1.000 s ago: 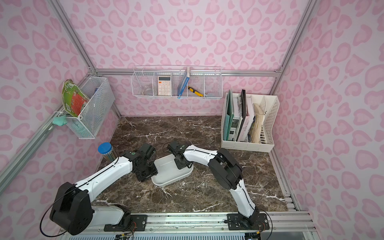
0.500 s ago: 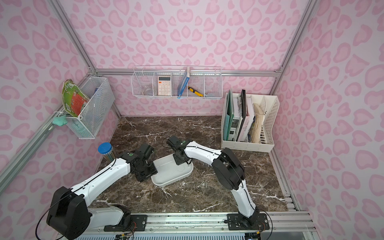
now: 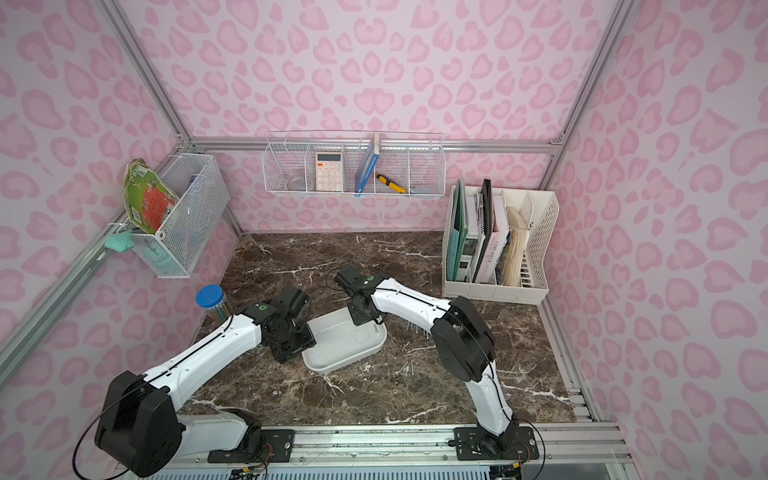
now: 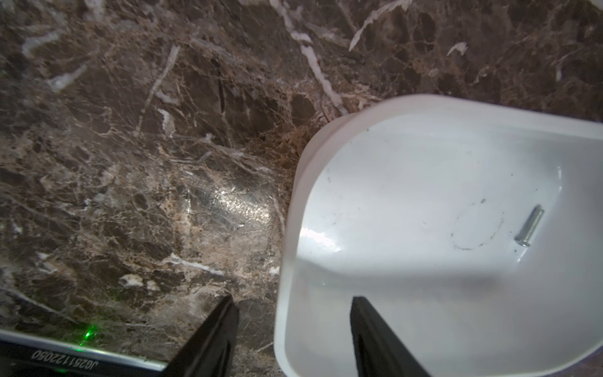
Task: Take out the screws from the storage box
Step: Pick up the screw from the storage box, then place the screw at the center of the board.
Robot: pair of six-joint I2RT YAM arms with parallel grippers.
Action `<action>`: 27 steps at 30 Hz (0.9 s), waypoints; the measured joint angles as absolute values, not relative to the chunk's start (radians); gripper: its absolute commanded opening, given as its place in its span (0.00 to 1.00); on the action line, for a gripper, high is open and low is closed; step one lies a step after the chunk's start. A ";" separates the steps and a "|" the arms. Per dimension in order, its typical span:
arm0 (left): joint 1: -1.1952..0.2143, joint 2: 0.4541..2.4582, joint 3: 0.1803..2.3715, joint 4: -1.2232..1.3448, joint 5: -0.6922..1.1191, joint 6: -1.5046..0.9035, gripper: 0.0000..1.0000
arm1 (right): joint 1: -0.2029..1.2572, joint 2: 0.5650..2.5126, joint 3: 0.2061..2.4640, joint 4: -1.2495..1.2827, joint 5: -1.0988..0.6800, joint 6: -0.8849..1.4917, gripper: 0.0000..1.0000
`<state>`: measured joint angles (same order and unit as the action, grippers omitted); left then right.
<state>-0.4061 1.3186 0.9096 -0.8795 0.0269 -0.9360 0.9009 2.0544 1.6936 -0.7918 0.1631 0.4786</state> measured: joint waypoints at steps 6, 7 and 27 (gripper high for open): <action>-0.406 1.325 0.924 -0.879 0.036 -0.914 0.69 | 0.870 1.949 1.655 -0.812 0.195 0.501 0.02; -0.406 1.324 0.924 -0.879 0.040 -0.913 0.74 | 0.862 1.927 1.637 -0.813 0.201 0.505 0.02; -0.405 1.291 0.924 -0.881 0.021 -0.864 0.78 | 0.727 1.803 1.223 -0.679 0.154 0.557 0.04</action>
